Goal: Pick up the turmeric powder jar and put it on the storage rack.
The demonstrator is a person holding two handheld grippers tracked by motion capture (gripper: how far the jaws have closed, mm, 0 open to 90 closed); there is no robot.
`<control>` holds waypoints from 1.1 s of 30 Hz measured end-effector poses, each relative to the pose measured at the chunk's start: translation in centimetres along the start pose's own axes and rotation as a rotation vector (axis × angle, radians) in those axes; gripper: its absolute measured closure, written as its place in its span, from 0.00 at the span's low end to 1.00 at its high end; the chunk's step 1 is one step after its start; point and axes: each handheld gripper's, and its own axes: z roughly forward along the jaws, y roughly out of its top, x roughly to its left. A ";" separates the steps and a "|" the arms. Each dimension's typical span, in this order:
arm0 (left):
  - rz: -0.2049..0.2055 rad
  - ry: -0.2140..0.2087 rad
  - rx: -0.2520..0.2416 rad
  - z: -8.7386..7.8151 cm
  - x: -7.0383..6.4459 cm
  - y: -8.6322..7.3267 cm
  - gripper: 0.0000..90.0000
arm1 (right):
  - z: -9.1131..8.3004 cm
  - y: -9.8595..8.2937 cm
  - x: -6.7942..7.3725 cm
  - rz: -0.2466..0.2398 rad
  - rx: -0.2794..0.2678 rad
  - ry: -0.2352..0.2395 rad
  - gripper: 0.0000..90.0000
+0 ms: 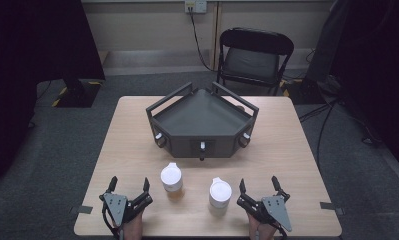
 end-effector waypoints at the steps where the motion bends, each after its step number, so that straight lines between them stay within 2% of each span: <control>1: 0.000 -0.001 0.000 0.0 0.0 0.0 0.00 | 0.0 0.0 0.0 0.000 -0.001 -0.002 0.00; 16: 0.003 -0.010 0.006 0.1 0.2 0.1 0.00 | 0.0 0.0 0.0 0.000 0.001 -0.001 0.00; 33: -0.021 -0.019 0.014 0.0 0.6 0.6 0.00 | 0.0 0.0 0.0 0.001 0.001 -0.002 0.00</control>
